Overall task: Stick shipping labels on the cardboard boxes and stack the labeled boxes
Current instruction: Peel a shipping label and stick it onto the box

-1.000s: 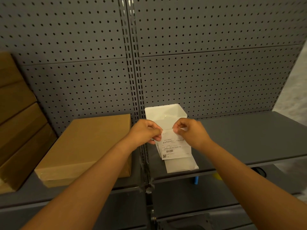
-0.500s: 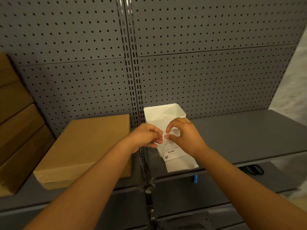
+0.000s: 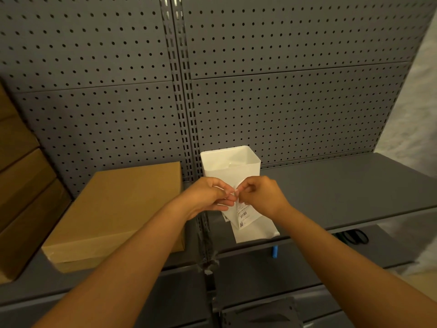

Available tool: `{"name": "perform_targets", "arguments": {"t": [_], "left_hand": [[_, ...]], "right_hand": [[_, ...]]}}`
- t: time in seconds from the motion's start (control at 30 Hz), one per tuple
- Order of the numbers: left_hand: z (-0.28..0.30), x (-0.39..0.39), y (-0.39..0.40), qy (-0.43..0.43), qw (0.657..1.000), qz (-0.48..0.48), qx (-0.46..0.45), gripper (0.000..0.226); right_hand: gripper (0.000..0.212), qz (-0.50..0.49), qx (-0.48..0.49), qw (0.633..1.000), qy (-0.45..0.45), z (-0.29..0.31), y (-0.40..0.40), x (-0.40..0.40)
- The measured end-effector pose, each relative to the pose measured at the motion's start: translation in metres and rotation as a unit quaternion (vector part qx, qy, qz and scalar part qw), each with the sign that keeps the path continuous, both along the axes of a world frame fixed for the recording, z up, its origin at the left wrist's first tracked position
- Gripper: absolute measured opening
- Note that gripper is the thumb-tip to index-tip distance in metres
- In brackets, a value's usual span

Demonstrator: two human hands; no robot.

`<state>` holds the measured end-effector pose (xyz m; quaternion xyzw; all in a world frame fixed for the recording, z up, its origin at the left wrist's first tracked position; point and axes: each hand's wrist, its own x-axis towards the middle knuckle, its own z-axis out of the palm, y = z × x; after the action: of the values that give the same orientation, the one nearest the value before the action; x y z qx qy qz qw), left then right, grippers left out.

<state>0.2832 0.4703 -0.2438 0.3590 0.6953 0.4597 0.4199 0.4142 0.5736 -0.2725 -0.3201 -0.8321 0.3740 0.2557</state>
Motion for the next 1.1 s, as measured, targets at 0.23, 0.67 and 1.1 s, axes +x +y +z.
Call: {"name": "perform_targets", "arguments": {"t": [0.23, 0.67, 1.1], "left_hand": [[-0.002, 0.005, 0.005, 0.064, 0.998, 0.025, -0.005, 0.019], [-0.005, 0.004, 0.003, 0.078, 0.997, 0.022, 0.018, 0.015], [0.001, 0.006, 0.001, 0.040, 0.999, -0.021, -0.004, 0.015]], "right_hand": [[0.002, 0.028, -0.198, 0.978, 0.061, 0.006, -0.002, 0.008], [0.011, 0.051, -0.240, 0.968, 0.057, 0.007, -0.003, 0.013], [0.004, -0.003, -0.211, 0.977, 0.040, 0.010, -0.005, 0.008]]}}
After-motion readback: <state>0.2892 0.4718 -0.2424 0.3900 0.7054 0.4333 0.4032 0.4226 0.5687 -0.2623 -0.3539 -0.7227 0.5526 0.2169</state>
